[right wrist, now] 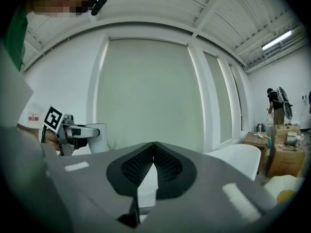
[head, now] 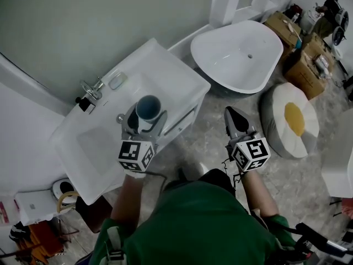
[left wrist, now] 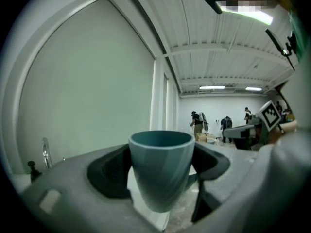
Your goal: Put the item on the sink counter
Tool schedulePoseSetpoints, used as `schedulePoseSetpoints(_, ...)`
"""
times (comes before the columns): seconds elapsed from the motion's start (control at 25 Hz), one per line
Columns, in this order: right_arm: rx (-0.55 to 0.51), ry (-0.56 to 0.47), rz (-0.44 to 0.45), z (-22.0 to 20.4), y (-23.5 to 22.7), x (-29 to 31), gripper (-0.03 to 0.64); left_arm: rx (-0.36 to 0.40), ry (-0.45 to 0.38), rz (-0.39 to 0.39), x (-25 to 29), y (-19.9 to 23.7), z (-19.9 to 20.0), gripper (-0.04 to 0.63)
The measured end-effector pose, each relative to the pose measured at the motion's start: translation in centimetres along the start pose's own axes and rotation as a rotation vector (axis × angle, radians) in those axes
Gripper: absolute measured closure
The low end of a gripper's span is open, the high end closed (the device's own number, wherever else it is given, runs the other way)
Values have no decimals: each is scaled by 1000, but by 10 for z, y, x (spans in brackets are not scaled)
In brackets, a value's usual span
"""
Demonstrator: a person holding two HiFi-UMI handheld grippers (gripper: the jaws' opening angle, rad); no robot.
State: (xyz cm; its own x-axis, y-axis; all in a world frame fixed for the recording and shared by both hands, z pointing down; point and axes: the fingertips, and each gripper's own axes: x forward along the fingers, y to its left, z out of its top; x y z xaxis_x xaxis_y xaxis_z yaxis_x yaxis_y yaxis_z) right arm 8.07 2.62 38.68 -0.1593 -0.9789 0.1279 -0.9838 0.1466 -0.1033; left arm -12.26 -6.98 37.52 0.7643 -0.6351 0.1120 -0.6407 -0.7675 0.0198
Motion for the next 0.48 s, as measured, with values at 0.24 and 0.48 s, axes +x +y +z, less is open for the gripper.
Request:
schedulePoseSetpoints(0.24,21,23,40,-9,-43,41,620,0,28,27,54,3,-7,219)
schedulePoseSetpoints(0.48,35,29,143,-4,-96,93,620,-8,39,123,112,6,-4,219)
